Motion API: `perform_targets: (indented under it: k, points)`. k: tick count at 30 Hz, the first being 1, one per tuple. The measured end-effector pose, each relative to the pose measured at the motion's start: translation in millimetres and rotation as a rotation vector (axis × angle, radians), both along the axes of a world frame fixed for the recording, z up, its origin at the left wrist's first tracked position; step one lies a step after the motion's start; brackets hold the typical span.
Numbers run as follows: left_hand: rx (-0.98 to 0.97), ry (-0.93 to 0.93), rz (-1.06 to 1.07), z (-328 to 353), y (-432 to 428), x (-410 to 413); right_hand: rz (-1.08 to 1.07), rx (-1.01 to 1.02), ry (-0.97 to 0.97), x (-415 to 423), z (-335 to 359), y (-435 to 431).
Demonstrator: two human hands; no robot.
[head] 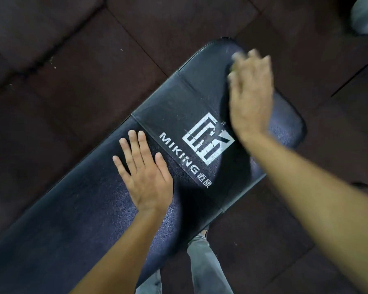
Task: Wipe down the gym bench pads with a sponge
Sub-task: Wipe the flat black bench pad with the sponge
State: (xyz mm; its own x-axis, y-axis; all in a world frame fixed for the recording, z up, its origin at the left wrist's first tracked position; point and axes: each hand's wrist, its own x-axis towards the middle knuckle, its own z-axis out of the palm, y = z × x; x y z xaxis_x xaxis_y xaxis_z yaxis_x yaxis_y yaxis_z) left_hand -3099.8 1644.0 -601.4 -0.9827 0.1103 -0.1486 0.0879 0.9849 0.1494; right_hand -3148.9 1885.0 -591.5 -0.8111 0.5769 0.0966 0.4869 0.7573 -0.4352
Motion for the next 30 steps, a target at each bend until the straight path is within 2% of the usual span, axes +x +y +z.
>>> perform_targets:
  k: [1,4,6,7,8,9,12,14,15,17,20,22,24,26,30]
  points:
    - [0.0,-0.001,0.001,0,0,0,0.136,0.039,0.02,9,2,-28]
    - [0.0,-0.002,0.001,1,0,0,0.721,0.047,0.019,48,4,-92]
    - [0.005,-0.014,-0.002,1,0,-1,0.997,0.043,0.032,42,-2,-73]
    - [0.006,-0.02,-0.003,1,0,0,1.057,0.076,0.034,28,-4,-53]
    - [0.007,-0.024,-0.001,0,0,0,1.042,0.125,0.035,9,-8,-32]
    - [0.008,-0.026,0.0,0,0,-1,0.941,0.146,0.035,-13,-11,-10]
    - [0.007,-0.025,-0.003,1,0,-1,0.432,0.066,0.004,-62,-10,31]
    - [0.009,-0.027,-0.006,1,0,-1,0.162,0.023,-0.043,-74,-10,9]
    - [0.007,-0.026,-0.005,1,0,-1,0.109,0.042,-0.048,-73,-8,-12]
    - [-0.005,-0.018,-0.004,1,0,-1,0.219,0.067,0.018,-57,-4,-62]
    - [-0.01,-0.011,-0.009,1,0,-1,0.685,0.049,0.06,-15,-7,-118]
    - [-0.008,-0.008,-0.02,1,-1,0,0.863,0.066,0.057,-7,-10,-114]
    - [-0.003,-0.013,-0.013,1,-1,0,0.823,0.111,0.06,-21,-13,-83]
    - [0.006,-0.018,-0.012,1,-1,-1,0.646,0.119,0.018,-40,-11,-40]
    - [0.012,-0.027,-0.01,1,-1,-1,0.402,0.009,-0.071,-54,-7,4]
